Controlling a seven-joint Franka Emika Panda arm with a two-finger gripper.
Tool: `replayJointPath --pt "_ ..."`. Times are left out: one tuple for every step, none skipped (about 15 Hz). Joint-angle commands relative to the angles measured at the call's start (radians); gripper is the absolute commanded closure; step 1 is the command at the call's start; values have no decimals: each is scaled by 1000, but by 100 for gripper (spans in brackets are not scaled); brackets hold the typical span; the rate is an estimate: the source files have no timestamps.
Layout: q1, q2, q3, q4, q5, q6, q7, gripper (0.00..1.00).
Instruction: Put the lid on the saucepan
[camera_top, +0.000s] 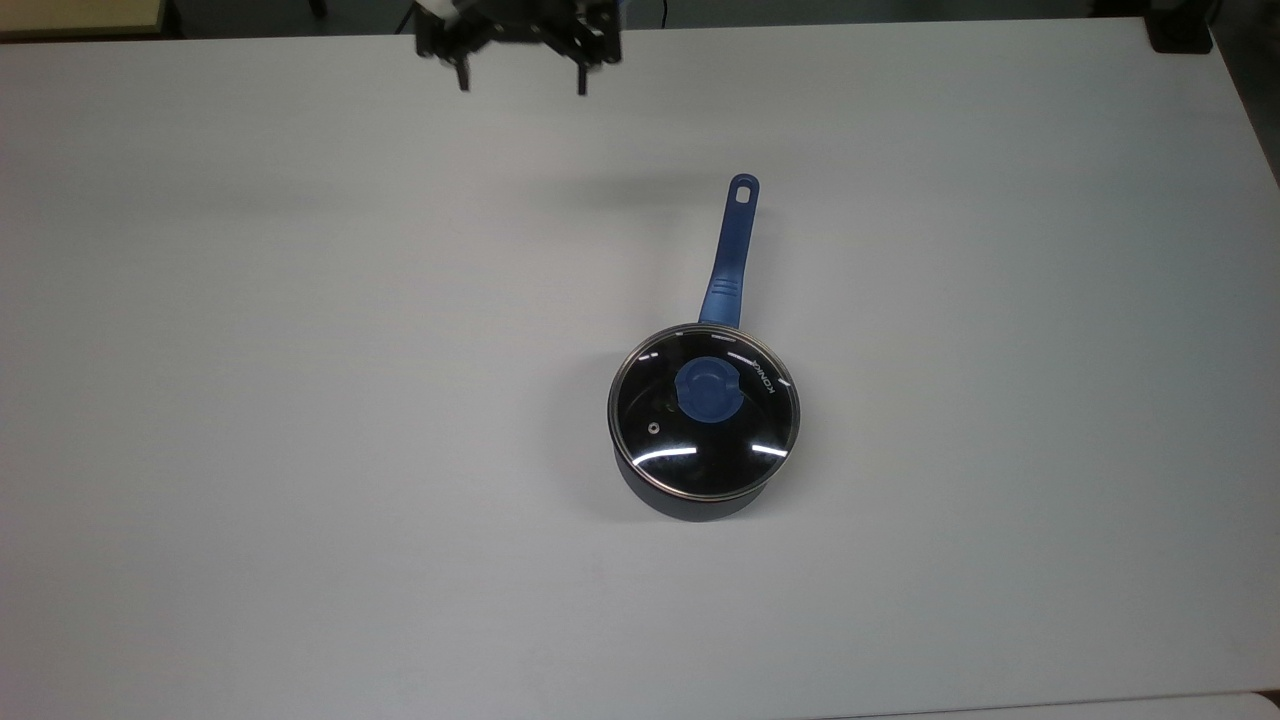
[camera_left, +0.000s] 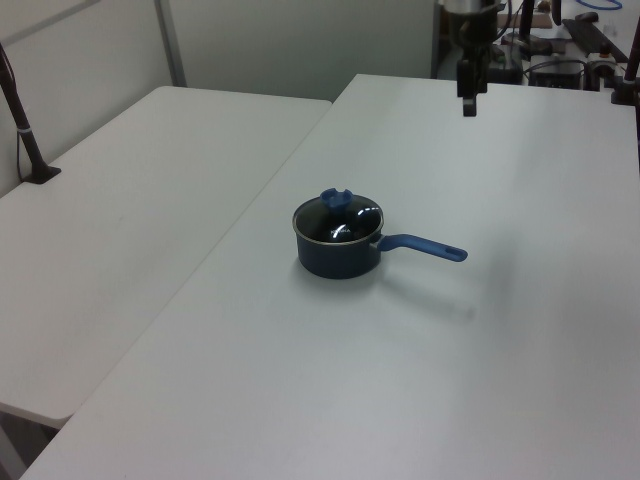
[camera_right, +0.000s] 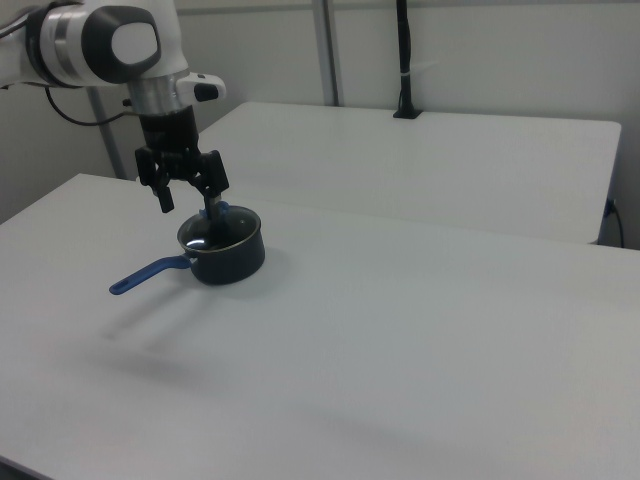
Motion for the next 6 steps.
replayJointPath --pt "-44 -55 21 -55 -18 -4 10 0" --pt "-50 -55 21 -54 -18 0 11 0" --pt "-50 -52 21 -52 -18 2 11 0" --pt "-50 -52 21 -52 -18 5 11 0" --pt "-52 -51 21 -51 -18 7 11 0" --pt "-55 -51 21 -49 -18 8 11 0"
